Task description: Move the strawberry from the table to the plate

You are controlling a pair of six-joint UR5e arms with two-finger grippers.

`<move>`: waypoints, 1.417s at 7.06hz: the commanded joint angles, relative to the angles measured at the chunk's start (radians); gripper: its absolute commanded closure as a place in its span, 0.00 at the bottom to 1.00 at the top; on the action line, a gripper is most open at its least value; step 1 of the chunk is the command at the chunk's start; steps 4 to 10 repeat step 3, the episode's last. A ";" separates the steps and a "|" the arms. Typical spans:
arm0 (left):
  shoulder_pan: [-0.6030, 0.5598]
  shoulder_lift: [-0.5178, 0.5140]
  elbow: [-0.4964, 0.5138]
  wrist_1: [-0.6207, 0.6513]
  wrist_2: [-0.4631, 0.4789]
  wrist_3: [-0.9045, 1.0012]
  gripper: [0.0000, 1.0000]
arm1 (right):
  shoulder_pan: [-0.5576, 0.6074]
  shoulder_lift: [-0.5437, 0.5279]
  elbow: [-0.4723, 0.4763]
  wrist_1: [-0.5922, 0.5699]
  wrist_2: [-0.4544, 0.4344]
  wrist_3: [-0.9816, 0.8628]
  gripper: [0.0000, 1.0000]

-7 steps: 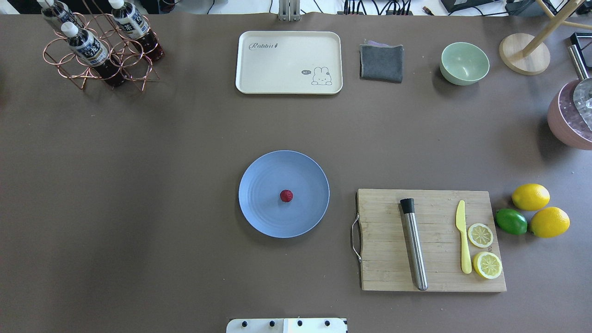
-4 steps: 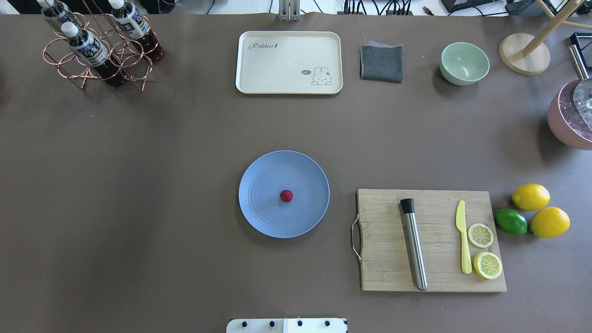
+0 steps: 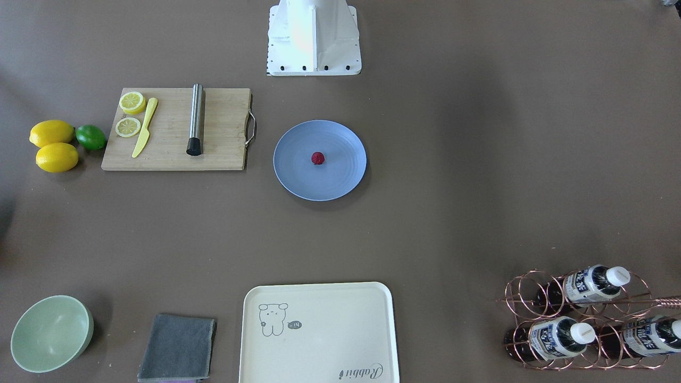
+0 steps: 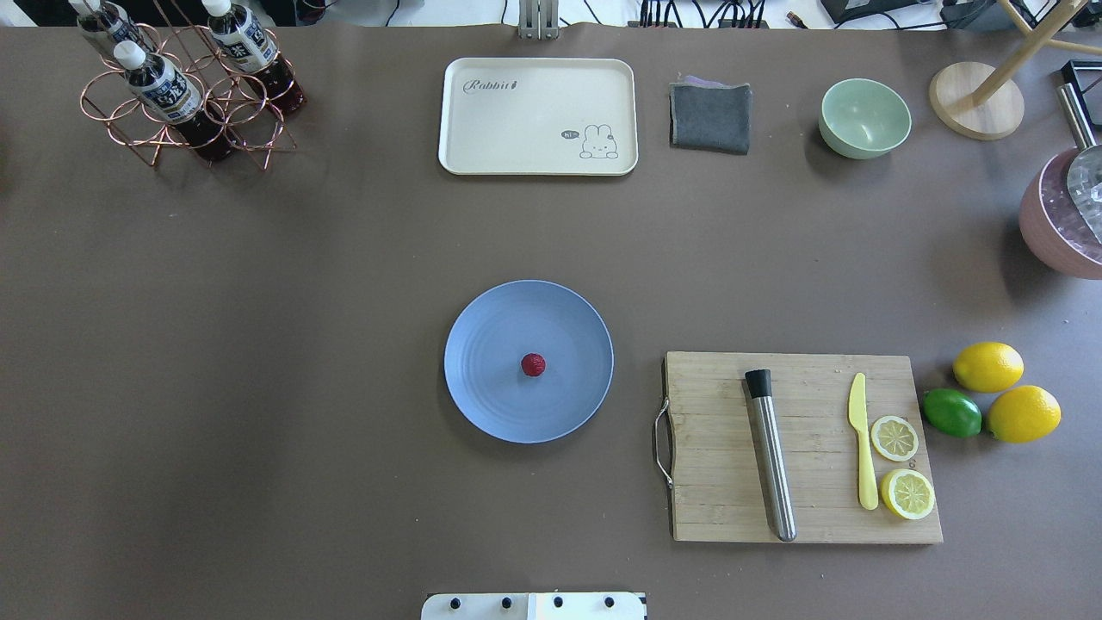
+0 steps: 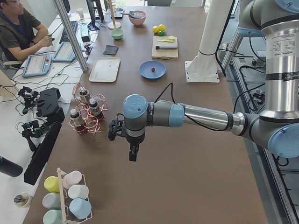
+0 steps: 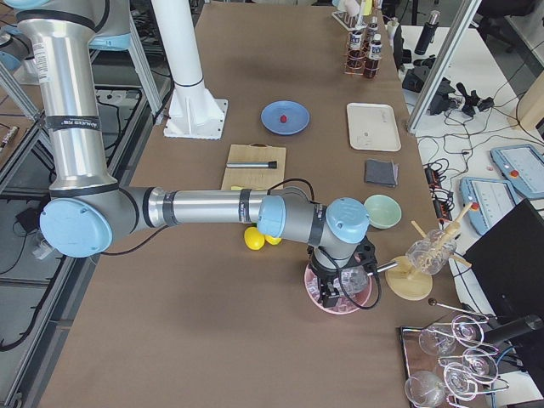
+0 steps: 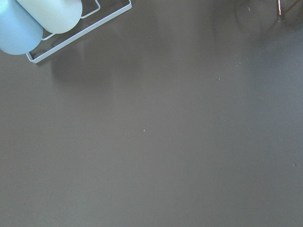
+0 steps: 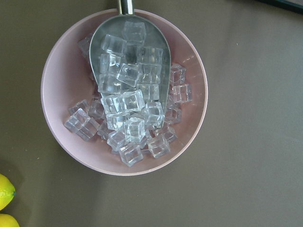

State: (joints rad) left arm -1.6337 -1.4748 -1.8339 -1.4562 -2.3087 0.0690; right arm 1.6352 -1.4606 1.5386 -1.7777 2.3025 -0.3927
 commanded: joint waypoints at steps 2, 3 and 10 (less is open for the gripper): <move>0.000 0.001 0.001 -0.001 0.000 0.000 0.03 | 0.000 -0.001 0.002 0.000 0.000 0.000 0.00; 0.000 0.001 0.002 0.000 0.000 0.000 0.03 | 0.000 -0.001 0.005 0.000 0.000 0.000 0.00; 0.000 0.001 0.002 0.000 0.000 0.000 0.03 | 0.000 -0.001 0.005 0.000 0.000 0.000 0.00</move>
